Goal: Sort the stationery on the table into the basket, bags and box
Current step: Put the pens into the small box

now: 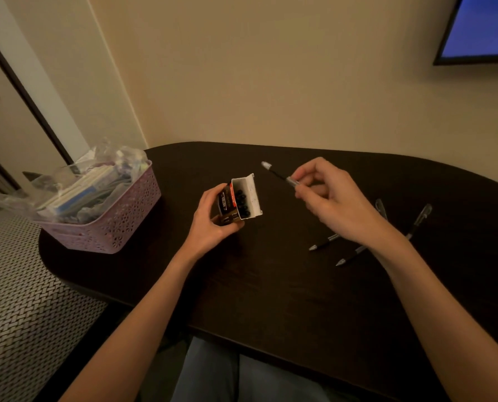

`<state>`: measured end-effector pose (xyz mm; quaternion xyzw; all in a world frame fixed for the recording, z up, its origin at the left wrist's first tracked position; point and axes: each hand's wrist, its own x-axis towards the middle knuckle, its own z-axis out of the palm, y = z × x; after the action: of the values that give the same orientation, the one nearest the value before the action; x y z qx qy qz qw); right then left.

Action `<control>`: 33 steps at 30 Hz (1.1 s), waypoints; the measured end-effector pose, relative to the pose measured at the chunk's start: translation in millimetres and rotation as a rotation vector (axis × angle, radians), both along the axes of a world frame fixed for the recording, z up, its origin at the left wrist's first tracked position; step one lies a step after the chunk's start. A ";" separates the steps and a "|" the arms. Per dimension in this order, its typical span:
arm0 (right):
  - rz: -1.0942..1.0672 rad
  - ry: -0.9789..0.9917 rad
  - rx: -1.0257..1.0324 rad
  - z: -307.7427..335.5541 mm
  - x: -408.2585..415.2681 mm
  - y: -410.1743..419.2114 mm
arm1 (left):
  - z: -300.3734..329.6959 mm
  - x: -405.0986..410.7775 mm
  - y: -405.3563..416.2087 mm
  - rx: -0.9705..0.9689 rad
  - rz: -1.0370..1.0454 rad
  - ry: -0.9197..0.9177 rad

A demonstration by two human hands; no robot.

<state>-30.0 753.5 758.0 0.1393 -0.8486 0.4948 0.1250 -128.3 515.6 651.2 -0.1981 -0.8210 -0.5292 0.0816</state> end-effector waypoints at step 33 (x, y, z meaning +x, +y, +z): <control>-0.123 0.273 0.282 -12.8 -10.4 -58.2 | -3.7 1.2 1.2 -0.023 -0.034 0.098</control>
<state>-40.5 695.3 745.2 0.1691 -0.8915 0.3391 0.2481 -127.1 516.8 647.5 -0.2387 -0.8186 -0.5106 0.1103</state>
